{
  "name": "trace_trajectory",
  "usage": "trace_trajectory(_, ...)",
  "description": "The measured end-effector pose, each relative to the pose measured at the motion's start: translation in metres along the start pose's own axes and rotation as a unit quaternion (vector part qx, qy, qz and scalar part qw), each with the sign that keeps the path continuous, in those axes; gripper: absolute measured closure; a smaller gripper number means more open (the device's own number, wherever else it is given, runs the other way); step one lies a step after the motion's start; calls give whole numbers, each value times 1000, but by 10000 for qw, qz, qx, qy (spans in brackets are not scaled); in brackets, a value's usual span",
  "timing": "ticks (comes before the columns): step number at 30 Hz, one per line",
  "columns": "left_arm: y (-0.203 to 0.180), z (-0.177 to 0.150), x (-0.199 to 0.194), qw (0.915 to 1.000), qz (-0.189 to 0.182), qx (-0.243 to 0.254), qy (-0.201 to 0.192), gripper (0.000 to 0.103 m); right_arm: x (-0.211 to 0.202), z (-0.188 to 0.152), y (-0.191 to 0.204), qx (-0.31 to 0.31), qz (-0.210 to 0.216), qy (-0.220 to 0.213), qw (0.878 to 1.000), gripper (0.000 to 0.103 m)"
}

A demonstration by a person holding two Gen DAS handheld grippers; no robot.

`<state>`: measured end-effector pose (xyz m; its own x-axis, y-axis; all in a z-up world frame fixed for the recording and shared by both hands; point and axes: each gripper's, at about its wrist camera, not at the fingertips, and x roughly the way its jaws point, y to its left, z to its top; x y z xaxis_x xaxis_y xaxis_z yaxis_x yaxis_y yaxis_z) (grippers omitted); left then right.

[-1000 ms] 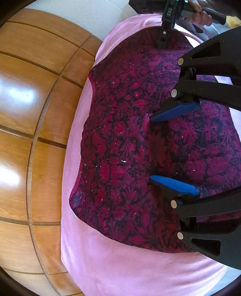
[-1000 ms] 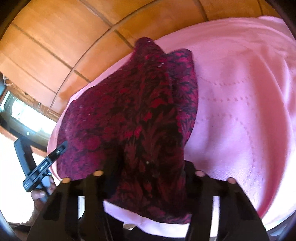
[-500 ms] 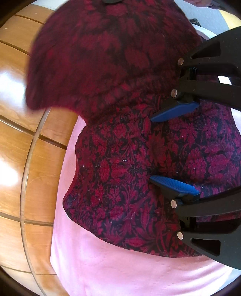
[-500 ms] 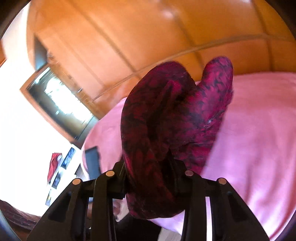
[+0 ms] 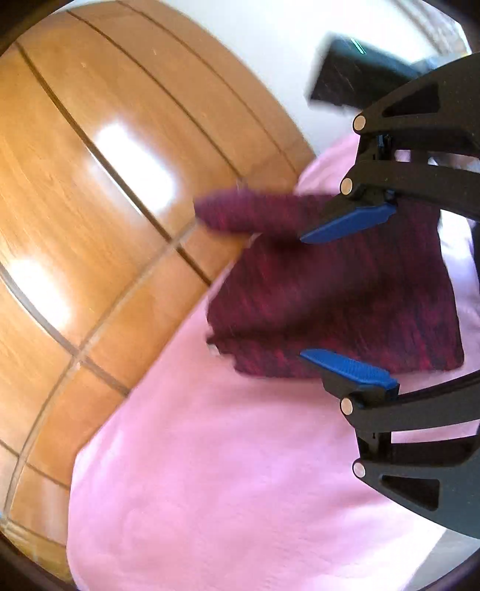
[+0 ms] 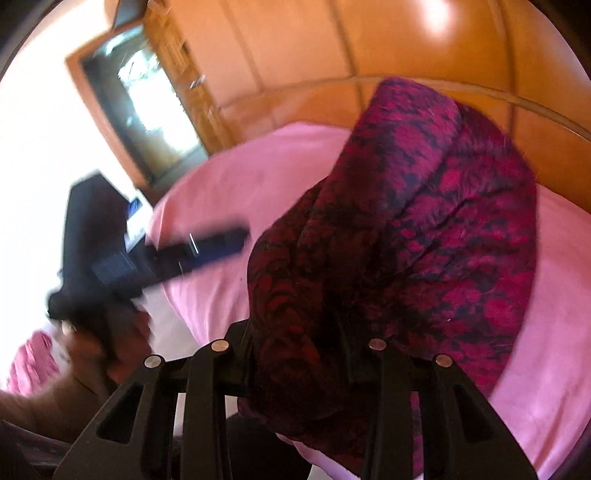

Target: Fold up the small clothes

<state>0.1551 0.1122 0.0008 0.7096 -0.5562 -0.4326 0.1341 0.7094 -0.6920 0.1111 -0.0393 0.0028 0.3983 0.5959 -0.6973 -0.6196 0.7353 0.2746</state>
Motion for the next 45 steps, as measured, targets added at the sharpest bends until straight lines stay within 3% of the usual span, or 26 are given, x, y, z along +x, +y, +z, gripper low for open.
trace_trajectory(3, -7, 10, 10, 9995, -213, 168, 182, 45, 18, -3, 15, -274, -189, 28, 9994, 69)
trace_trajectory(6, -20, 14, 34, 9980, -191, 357, 494, 45, 18, -1, 20, -356, -298, -96, 9989, 69)
trace_trajectory(8, -27, 17, 55, 9957, -228, 416, 795, 45, 13, -2, 19, -360, -220, -238, 9988, 66)
trace_trajectory(11, -38, 18, 81, 9915, -262, 511, 1171, 45, 8, -1, 18, -328, -95, -395, 9986, 52)
trace_trajectory(12, -42, 18, 87, 9904, -184, 591, 1236, 49, 5, 0, 18, -327, -48, -457, 9984, 47)
trace_trajectory(13, -45, 18, 91, 9888, -148, 671, 1323, 69, 2, 0, 17, -311, 23, -499, 9983, 42)
trace_trajectory(14, -48, 18, 96, 9874, -105, 743, 1396, 74, -4, 0, 14, -260, 162, -523, 9982, 40)
trace_trajectory(17, -54, 22, 101, 9867, 1, 856, 1384, 79, -33, -3, -5, 135, 1047, -549, 9929, 30)
trace_trajectory(21, -57, 29, 93, 9861, 12, 962, 1352, 85, -66, -11, -38, 611, 1507, -802, 9834, 28)
trace_trajectory(23, -60, 30, 85, 9868, 25, 962, 1306, 87, -72, -19, -50, 739, 1217, -839, 9863, 29)
trace_trajectory(25, -55, 30, 81, 9877, 67, 961, 1229, 89, -62, -27, -58, 871, 904, -671, 9898, 41)
trace_trajectory(27, -53, 25, 69, 9887, 189, 942, 1153, 89, -55, -48, -64, 876, 717, -497, 9923, 43)
trace_trajectory(31, -28, 12, 56, 9898, 735, 666, 1018, 89, -11, -41, -52, 719, 675, -306, 9947, 44)
trace_trajectory(35, -3, -13, 48, 9830, 1542, 468, 876, 84, 17, -41, -40, 473, 625, -88, 9969, 44)
trace_trajectory(39, -10, -21, 44, 9805, 1736, 640, 668, 79, 7, -20, -38, 299, 795, 167, 9962, 44)
trace_trajectory(41, -17, -21, 45, 9780, 1840, 780, 601, 77, -10, -10, -37, 277, 844, -19, 9960, 44)
trace_trajectory(45, -25, -28, 46, 9726, 2028, 1001, 535, 77, -24, 40, -60, 531, 426, -566, 9961, 42)
